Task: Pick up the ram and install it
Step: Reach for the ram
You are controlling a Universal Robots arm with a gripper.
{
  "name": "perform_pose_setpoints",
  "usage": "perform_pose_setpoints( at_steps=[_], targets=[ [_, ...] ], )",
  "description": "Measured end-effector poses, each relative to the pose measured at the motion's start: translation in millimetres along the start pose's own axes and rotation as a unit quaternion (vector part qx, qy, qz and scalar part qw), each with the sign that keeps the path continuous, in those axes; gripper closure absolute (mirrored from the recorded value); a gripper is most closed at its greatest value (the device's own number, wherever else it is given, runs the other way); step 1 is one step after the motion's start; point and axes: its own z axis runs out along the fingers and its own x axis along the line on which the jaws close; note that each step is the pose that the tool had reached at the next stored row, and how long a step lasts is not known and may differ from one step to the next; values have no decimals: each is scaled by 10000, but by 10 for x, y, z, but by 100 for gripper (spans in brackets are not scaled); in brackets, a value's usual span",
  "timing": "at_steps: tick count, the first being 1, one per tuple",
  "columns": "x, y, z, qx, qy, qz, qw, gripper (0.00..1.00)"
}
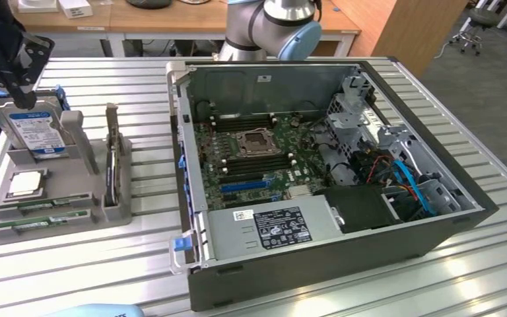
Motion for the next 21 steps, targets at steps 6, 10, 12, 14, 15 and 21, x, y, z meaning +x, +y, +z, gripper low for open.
perform_pose_setpoints(
  at_steps=[6, 10, 12, 14, 15, 21],
  targets=[
    [1, 1, 0, 3, 11, -289, 9996, 90],
    [0, -27, -1, 3, 11, -290, 9996, 90],
    [-3, -57, -1, 3, 11, -290, 9996, 90],
    [-6, -97, -3, 3, 12, -290, 9996, 90],
    [-8, -119, -3, 3, 12, -291, 9996, 90],
    [-18, -255, -8, 3, 12, -290, 9996, 90]
  ],
)
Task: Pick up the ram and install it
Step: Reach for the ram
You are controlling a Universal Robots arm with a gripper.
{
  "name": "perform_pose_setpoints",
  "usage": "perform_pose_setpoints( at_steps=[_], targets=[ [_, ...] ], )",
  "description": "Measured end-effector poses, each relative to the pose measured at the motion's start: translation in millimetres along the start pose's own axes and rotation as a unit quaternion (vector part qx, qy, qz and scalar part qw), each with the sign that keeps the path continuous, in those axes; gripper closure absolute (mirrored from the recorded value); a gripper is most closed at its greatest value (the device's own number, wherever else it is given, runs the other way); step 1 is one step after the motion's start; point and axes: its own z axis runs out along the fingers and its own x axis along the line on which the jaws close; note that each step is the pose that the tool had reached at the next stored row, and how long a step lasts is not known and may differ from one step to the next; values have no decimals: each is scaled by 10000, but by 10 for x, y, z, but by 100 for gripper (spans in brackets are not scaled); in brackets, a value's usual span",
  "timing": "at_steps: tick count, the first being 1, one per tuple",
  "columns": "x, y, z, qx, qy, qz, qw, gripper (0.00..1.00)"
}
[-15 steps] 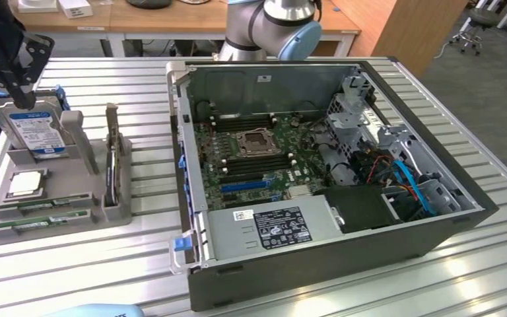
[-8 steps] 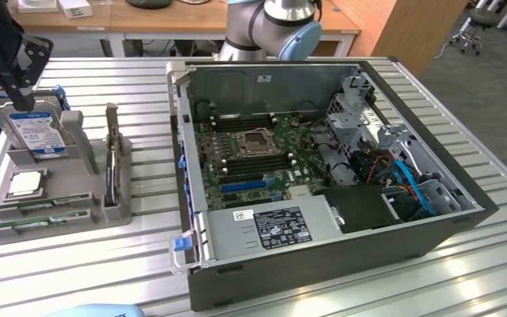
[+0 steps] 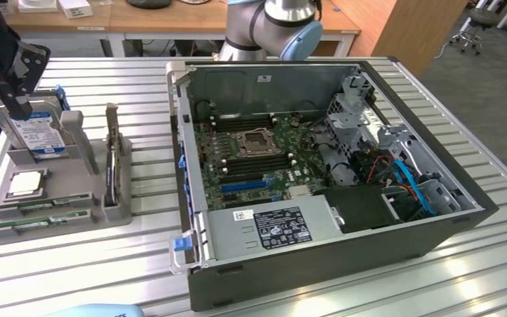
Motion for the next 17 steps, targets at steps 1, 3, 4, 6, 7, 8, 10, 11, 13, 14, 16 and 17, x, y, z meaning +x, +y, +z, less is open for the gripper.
perform_pose_setpoints(
  at_steps=[1, 3, 4, 6, 7, 8, 10, 11, 13, 14, 16, 17],
  targets=[
    [-1, -23, -1, 0, 0, 0, 10000, 90],
    [-2, -70, -2, 0, 0, -1, 10000, 90],
    [-2, -91, -3, 0, 0, 0, 10000, 90],
    [-2, -130, -5, 0, 0, 0, 10000, 90],
    [-3, -150, -5, 0, 0, 0, 10000, 90],
    [-3, -170, -6, 0, 0, 0, 10000, 90],
    [-4, -211, -7, 0, 0, 0, 10000, 90],
    [-5, -236, -8, 0, 0, 0, 10000, 90],
    [-5, -258, -9, 0, 0, 0, 10000, 90],
    [-5, -271, -9, 0, 0, 0, 10000, 90],
    [-6, -290, -9, 0, 0, 0, 10000, 90],
    [-5, -294, -10, 0, 0, 0, 10000, 90]
  ],
)
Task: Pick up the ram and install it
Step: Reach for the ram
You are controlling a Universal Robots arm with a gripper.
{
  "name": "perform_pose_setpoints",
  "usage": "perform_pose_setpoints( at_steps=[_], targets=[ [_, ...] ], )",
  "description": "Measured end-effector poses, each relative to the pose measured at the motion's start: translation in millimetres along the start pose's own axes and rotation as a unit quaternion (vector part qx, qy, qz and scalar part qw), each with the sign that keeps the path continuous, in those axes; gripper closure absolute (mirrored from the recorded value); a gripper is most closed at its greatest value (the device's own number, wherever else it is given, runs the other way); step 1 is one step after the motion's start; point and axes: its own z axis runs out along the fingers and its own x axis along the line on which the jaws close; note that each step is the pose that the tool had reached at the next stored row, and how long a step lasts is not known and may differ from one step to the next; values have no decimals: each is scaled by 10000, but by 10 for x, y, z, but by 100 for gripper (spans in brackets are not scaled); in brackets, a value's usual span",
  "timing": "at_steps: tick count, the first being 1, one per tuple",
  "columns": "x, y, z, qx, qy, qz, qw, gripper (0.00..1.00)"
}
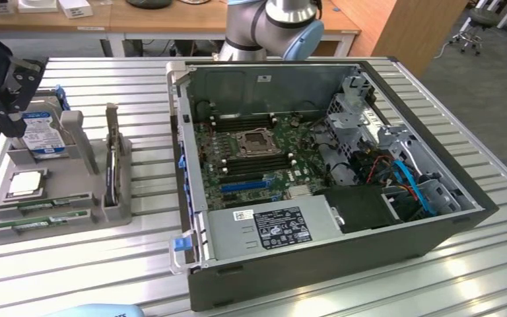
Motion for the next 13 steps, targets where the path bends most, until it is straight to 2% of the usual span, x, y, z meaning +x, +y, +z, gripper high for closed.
perform_pose_setpoints(
  at_steps=[5, 13],
  targets=[
    [-1, -1, 0, 0, 0, 0, 10000, 90],
    [-83, -6, 3, 0, 0, 0, 10000, 90]
  ],
)
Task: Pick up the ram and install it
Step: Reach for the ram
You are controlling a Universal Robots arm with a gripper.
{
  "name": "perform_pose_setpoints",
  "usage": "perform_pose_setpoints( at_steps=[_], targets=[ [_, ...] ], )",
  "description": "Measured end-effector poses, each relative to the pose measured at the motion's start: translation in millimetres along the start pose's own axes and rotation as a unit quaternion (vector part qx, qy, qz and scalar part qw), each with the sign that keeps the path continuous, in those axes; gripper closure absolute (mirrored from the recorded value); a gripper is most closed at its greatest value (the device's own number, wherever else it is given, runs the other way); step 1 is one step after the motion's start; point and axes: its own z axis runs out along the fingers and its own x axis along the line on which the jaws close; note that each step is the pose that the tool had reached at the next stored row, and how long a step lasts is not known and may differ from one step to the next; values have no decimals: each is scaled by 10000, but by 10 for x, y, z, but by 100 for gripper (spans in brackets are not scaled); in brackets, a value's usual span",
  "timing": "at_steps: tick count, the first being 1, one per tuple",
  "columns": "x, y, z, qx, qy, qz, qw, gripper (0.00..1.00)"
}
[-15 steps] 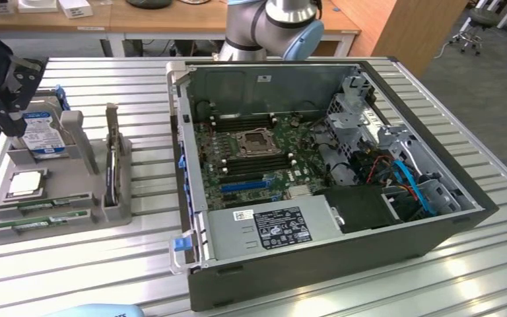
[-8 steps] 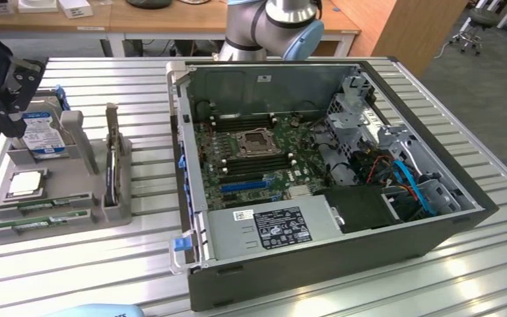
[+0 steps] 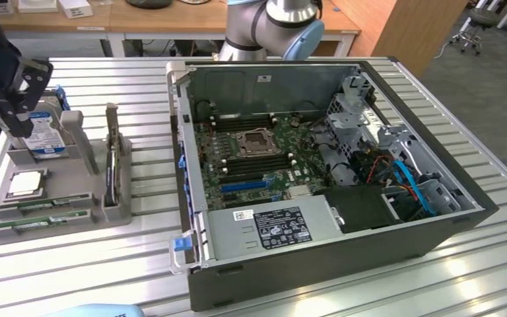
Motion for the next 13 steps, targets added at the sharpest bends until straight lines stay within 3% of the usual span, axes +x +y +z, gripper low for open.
perform_pose_setpoints(
  at_steps=[13],
  targets=[
    [-78, 1, 4, 0, -1, 0, 10000, 90]
  ],
)
